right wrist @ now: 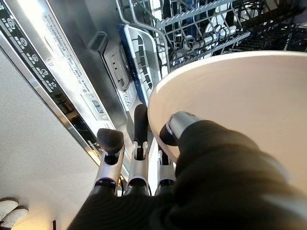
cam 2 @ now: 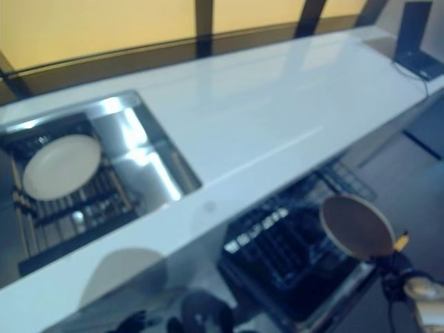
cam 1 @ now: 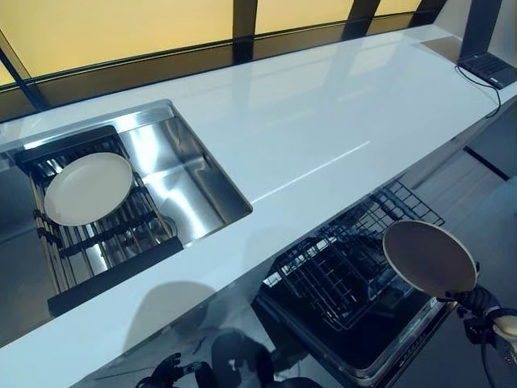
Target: Take plates into dishwasher
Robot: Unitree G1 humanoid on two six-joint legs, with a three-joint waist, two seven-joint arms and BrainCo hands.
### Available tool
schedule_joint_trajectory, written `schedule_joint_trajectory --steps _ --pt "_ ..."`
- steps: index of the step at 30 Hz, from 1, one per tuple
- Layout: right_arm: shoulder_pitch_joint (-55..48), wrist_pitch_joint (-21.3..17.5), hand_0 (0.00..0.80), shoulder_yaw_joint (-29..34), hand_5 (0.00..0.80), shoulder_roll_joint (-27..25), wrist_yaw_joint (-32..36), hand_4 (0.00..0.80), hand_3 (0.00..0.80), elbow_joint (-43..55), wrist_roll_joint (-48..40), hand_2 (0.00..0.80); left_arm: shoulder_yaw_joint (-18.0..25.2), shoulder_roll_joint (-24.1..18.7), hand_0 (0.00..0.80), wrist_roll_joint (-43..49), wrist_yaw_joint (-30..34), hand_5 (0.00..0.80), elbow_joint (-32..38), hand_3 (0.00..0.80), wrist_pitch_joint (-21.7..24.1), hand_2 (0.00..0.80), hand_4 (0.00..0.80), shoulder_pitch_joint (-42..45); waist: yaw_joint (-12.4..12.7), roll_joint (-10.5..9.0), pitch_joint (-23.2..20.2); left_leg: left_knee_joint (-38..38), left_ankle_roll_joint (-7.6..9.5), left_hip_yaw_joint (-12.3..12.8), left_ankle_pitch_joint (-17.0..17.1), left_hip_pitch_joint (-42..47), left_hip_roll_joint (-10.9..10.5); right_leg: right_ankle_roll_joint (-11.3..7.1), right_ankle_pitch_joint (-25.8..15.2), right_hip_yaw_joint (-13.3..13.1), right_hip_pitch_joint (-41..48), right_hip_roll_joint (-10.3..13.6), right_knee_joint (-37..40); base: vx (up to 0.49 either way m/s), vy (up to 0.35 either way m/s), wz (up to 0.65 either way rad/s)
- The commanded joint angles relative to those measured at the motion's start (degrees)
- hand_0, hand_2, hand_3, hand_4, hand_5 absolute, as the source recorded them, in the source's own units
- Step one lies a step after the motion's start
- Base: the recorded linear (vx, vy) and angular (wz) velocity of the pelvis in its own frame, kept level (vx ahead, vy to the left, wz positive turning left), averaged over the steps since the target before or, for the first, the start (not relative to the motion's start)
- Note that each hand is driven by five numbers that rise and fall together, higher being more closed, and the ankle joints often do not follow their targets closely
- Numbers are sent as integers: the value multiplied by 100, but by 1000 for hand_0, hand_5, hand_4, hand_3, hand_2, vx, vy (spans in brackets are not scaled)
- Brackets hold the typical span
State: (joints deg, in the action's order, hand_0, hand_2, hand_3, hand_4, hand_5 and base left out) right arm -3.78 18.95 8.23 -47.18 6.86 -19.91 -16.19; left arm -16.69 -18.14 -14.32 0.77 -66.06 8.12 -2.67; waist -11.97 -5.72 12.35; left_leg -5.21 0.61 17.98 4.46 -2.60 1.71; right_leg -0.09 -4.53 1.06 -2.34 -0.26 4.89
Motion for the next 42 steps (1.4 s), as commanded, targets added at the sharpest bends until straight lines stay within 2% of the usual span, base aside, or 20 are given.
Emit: schedule_joint_trajectory --steps 1,9,23,42 --pt "371 147 800 179 800 -19 -92 800 800 408 288 800 22 152 0 67 -94 0 -74 0 180 0 0 -140 83 122 -9 21 343 -361 -642 183 -329 -222 202 -36 -264 -180 -434 -41 -3 2" --pt "757 715 800 -92 800 14 -37 800 800 484 733 800 39 151 0 -60 -72 0 -62 0 106 0 0 -259 89 204 19 21 323 -396 -629 154 -332 -200 249 -54 -323 -170 -508 -37 17 7" --pt "1182 1200 800 -676 800 152 422 800 800 472 1559 800 -46 204 0 -108 -4 0 -19 0 27 0 0 -425 137 229 63 21 285 -464 -630 189 -306 -185 284 -9 -301 -149 -531 -6 8 5" --pt "1669 1346 800 -1495 800 442 627 800 800 -144 2431 800 -195 275 0 -161 -2 0 2 0 -90 0 0 -656 259 360 146 21 265 -604 -621 174 -341 -156 341 43 -308 -92 -587 3 2 2"
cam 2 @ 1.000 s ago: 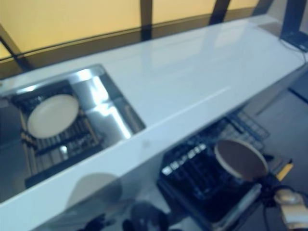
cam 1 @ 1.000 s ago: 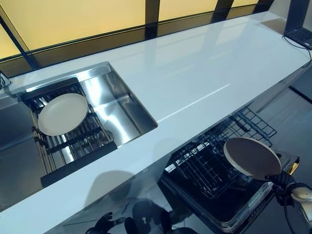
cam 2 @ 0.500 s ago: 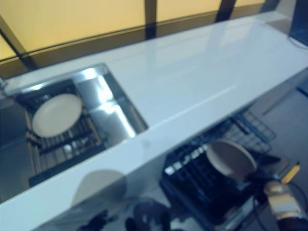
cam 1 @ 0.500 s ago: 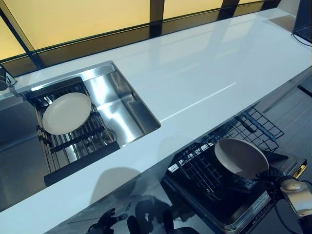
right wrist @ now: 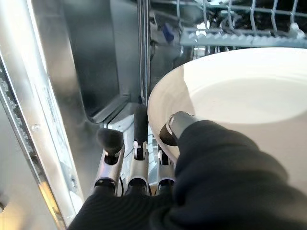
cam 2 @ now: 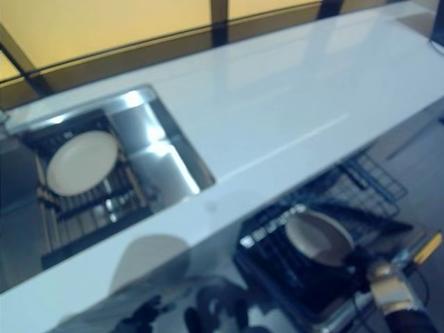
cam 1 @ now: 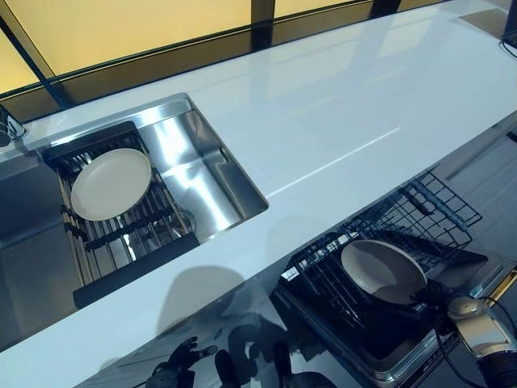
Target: Take plates into dishwasher
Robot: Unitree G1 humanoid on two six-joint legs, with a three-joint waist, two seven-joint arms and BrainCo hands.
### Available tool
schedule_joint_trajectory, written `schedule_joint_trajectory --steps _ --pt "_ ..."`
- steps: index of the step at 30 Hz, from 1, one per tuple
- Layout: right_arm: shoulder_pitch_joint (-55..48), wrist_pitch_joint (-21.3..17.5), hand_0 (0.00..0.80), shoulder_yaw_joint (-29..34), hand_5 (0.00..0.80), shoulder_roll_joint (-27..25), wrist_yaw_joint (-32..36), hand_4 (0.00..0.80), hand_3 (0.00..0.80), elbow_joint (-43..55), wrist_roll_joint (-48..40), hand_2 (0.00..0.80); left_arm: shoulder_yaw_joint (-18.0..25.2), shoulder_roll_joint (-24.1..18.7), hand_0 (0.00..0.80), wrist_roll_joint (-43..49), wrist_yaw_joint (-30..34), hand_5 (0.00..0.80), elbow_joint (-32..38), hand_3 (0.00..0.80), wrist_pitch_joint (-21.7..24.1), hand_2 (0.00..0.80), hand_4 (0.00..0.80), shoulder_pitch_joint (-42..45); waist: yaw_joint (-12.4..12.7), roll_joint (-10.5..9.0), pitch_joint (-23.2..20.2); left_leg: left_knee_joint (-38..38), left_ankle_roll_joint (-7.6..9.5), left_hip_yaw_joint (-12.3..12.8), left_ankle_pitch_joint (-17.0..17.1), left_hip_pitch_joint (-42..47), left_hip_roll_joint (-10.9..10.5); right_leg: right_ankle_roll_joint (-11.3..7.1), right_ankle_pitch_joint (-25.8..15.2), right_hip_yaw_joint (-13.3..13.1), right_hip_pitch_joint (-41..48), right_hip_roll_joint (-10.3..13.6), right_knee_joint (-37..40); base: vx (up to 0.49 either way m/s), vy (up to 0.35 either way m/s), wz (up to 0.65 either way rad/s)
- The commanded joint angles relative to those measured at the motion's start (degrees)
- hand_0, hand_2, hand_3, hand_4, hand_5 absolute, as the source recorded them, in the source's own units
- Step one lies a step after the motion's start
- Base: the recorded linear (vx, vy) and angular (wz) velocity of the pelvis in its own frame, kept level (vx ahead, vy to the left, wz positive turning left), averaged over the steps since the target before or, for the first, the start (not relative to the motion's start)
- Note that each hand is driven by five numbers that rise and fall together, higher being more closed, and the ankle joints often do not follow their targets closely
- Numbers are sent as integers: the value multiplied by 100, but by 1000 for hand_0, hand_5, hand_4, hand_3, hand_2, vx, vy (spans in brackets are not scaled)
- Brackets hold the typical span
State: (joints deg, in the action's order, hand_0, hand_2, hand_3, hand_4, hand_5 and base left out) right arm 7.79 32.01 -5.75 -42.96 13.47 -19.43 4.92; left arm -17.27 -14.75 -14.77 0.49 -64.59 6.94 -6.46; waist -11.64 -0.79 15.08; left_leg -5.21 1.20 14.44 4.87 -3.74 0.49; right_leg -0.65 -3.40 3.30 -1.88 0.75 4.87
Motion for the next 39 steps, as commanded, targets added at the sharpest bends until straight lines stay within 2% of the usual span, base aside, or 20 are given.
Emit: schedule_joint_trajectory --steps 1,13,28,34,36,37,38,39 --pt "615 28 800 -200 800 41 -42 800 800 -317 375 800 -175 -55 0 -136 26 0 -153 0 27 0 0 -302 240 -118 -114 21 202 -269 -656 286 -222 -92 232 -184 -357 -192 -596 11 6 12" --pt "987 172 800 -594 800 249 47 800 800 -638 554 800 -301 41 0 -173 24 0 -153 0 0 0 0 -413 322 -23 -66 21 183 -394 -659 223 -258 -74 234 -169 -375 -166 -551 1 3 2" --pt "800 156 800 -501 800 244 221 800 800 -570 453 800 -254 44 0 -64 34 0 -188 0 -47 0 0 -443 297 -71 -135 21 189 -414 -666 227 -260 -80 235 -226 -381 -185 -562 -1 1 4" --pt "694 109 781 -401 781 236 59 781 781 -515 437 781 -222 41 0 -1 41 0 -209 0 -17 0 0 -407 284 -82 -140 21 192 -421 -675 246 -252 -89 229 -254 -363 -184 -550 0 0 0" --pt "688 120 505 -365 505 234 -33 505 505 -499 475 505 -217 40 0 7 34 0 -216 0 -18 0 0 -404 277 -85 -145 21 192 -410 -678 246 -248 -93 232 -267 -368 -187 -556 0 0 0" --pt "686 141 113 -349 113 233 -75 113 113 -484 490 113 -217 39 0 10 28 0 -214 0 -24 0 0 -405 273 -87 -148 21 191 -408 -675 244 -247 -93 230 -272 -369 -190 -555 0 0 0" --pt "679 151 0 -310 0 207 -72 0 0 -462 513 0 -214 27 0 1 30 0 -212 0 -22 0 0 -401 265 -86 -146 21 192 -405 -676 243 -246 -95 231 -280 -372 -194 -558 0 0 0" --pt "679 186 0 -267 0 180 -63 0 0 -435 520 0 -206 22 0 16 32 0 -214 0 -23 0 0 -402 262 -89 -151 21 191 -403 -675 240 -245 -96 230 -286 -378 -198 -560 0 0 0"
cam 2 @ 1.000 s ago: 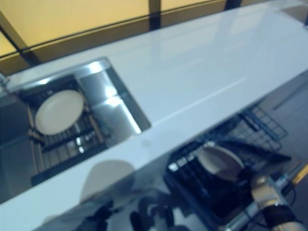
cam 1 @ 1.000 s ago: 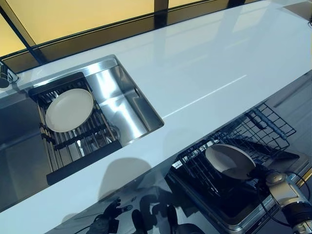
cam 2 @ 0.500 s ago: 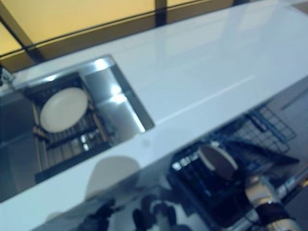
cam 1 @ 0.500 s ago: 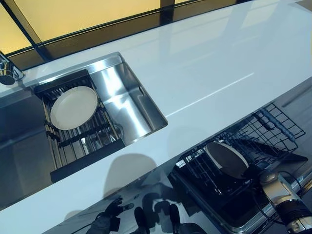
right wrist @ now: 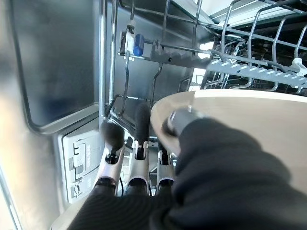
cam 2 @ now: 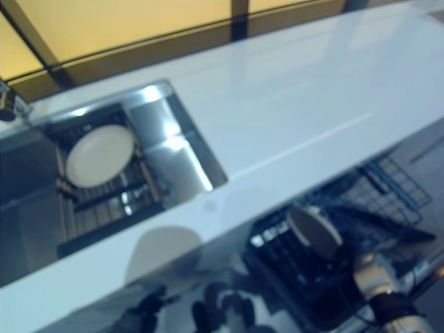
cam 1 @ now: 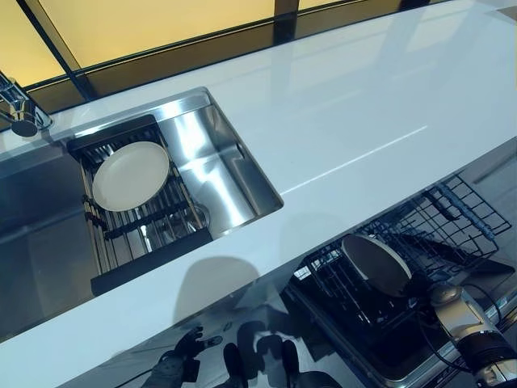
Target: Take plates into dishwasher
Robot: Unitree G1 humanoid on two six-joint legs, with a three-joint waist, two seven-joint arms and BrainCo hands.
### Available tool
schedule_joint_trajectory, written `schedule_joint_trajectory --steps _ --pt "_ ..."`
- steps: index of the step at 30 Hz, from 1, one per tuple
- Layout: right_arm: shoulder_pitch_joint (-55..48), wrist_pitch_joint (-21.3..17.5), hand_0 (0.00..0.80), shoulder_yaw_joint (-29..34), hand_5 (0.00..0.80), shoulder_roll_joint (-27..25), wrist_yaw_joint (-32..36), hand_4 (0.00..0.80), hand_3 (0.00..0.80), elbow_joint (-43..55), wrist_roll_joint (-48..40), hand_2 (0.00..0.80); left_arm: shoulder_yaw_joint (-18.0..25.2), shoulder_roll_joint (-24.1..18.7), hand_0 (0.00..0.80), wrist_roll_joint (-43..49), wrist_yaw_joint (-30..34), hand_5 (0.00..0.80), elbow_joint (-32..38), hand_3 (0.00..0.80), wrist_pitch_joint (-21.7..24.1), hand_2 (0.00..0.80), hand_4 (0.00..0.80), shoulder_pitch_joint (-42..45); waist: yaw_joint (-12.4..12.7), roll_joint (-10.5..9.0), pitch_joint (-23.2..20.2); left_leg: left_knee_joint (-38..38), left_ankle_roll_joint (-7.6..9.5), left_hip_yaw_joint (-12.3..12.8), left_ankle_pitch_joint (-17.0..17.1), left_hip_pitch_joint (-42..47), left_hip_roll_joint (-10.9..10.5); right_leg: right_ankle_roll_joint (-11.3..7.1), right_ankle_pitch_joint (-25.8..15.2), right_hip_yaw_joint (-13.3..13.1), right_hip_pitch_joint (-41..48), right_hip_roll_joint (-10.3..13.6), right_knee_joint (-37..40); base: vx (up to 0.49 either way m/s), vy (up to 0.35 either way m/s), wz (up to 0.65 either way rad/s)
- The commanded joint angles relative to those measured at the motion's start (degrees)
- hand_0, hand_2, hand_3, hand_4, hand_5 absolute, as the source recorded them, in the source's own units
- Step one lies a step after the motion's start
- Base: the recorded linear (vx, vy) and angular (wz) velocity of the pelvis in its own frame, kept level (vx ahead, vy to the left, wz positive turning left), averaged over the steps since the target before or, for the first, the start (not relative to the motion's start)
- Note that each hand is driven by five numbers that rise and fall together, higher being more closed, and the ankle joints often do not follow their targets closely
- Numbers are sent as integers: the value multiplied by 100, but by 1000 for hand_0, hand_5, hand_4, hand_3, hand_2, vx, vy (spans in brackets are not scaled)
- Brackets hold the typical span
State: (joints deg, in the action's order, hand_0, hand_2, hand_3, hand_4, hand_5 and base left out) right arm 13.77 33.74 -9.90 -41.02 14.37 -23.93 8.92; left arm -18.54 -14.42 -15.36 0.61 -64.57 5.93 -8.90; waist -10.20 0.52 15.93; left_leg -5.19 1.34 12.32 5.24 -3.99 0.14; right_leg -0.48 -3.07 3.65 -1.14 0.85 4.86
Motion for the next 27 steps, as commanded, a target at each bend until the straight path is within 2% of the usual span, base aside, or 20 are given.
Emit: schedule_joint_trajectory --steps 1,19,27 --pt "67 41 0 196 0 -49 -135 0 0 59 138 0 -68 -12 0 79 21 0 -221 0 92 0 0 -146 103 -224 -235 19 177 -185 -713 267 -204 -112 203 -330 -452 -211 -563 0 0 0" --pt "-457 106 0 773 0 -472 48 0 0 295 237 0 96 -61 0 154 5 0 -222 0 132 0 0 -70 -58 -317 -233 19 180 -87 -724 305 -155 -112 210 -442 -448 -268 -587 0 0 0" --pt "-738 103 0 1408 0 -1073 -391 0 0 168 -698 0 162 -160 0 111 -43 0 -230 0 119 0 0 -40 -133 -465 -292 19 178 -73 -746 380 -126 -133 189 -487 -370 -303 -580 1 -2 0"
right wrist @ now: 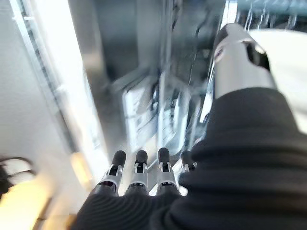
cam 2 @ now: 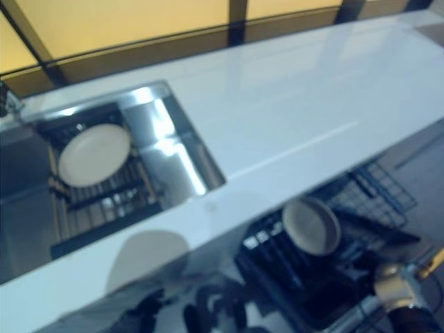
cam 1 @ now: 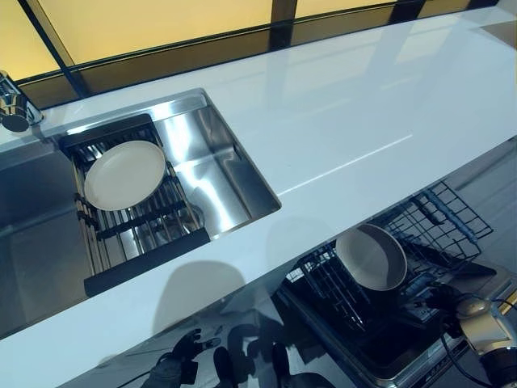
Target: Take plates into dishwasher
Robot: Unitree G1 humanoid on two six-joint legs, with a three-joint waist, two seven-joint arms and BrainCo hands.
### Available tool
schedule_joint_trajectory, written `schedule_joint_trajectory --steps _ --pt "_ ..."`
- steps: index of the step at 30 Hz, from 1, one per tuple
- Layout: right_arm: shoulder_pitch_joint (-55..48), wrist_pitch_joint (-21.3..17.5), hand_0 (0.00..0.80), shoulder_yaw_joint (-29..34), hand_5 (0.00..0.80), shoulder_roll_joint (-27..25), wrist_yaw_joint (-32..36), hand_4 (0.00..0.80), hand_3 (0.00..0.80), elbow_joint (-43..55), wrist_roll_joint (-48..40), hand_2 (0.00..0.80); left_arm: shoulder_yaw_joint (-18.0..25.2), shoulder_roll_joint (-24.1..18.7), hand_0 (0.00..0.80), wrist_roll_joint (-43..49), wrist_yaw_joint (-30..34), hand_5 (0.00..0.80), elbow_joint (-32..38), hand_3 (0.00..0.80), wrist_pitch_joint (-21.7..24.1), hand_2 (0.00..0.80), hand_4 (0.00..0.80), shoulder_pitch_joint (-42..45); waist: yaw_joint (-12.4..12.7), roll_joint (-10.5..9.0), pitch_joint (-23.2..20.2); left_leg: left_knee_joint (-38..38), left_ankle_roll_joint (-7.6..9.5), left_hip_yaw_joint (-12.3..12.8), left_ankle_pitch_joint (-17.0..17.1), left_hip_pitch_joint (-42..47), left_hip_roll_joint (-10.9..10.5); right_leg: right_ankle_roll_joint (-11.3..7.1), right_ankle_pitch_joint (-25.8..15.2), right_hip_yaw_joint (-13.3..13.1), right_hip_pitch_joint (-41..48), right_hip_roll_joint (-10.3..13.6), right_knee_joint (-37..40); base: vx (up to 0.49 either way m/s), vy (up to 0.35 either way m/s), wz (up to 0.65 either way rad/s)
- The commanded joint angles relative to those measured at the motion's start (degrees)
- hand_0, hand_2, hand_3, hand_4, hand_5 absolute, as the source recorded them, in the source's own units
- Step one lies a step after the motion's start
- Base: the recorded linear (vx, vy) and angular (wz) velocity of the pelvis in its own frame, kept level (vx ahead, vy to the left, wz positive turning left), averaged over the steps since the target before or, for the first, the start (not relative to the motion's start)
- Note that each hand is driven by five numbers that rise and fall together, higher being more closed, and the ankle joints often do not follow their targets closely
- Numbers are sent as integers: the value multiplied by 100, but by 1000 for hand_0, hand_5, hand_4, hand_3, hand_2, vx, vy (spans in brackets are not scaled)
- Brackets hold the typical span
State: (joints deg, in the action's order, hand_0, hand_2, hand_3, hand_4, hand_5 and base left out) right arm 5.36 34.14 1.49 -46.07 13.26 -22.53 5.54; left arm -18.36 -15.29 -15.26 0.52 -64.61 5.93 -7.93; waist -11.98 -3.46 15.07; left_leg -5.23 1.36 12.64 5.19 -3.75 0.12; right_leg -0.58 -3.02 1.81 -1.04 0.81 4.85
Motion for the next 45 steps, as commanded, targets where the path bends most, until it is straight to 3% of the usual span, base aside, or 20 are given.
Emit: schedule_joint_trajectory --steps 1,3,12,16,26,35,41,45 --pt "129 88 0 314 0 -647 -301 0 0 1 -512 0 135 -91 0 75 -38 0 -219 0 111 0 0 -141 48 -80 -210 23 174 -107 -739 361 -120 -126 178 -306 -377 -304 -581 0 0 0" --pt "293 152 0 397 0 -868 -441 0 0 -138 -1004 0 110 -130 0 -5 -52 0 -184 0 99 0 0 -135 65 -108 -212 23 168 -123 -736 388 -117 -121 174 -305 -353 -316 -586 0 0 0" --pt "1063 -374 0 778 0 -1600 -1165 0 0 -682 -2491 0 -106 -267 0 -204 -57 0 -146 0 146 0 0 1 218 -158 -243 23 162 -246 -728 485 -144 -91 197 -222 -216 -320 -577 0 0 0" --pt "1613 -880 0 770 0 -1915 -1854 0 0 -953 -2598 0 -252 -288 0 -323 -64 0 -97 0 141 0 0 14 322 -138 -251 23 168 -336 -737 519 -183 -81 223 -164 -154 -304 -563 5 17 1" --pt "3022 -1462 0 73 0 -2473 -3030 0 0 -713 -2264 0 -443 -299 0 -458 -50 0 -146 0 129 0 0 9 552 -152 -311 23 186 -530 -739 539 -286 -68 308 35 -40 -256 -551 10 33 7" --pt "4688 -1908 0 -1290 0 -2201 -3663 0 0 -319 -1990 0 -524 -235 0 -376 -20 0 -296 0 114 0 0 -24 863 -252 -399 23 214 -739 -724 512 -357 -104 273 263 85 -199 -402 25 8 10" --pt "5118 -1998 0 -1746 0 -1793 -3572 0 0 286 -1502 0 -459 -212 0 -286 24 0 -314 0 57 0 0 -15 1063 -273 -412 23 256 -907 -726 490 -422 -132 285 423 131 -160 -391 53 22 18" --pt "5311 -1905 0 -2153 0 -1501 -3329 0 0 592 -549 0 -388 -231 0 -236 0 0 -248 0 -50 0 0 -8 1198 -255 -305 23 330 -993 -651 467 -404 -92 653 645 -162 -172 -1346 39 27 13"
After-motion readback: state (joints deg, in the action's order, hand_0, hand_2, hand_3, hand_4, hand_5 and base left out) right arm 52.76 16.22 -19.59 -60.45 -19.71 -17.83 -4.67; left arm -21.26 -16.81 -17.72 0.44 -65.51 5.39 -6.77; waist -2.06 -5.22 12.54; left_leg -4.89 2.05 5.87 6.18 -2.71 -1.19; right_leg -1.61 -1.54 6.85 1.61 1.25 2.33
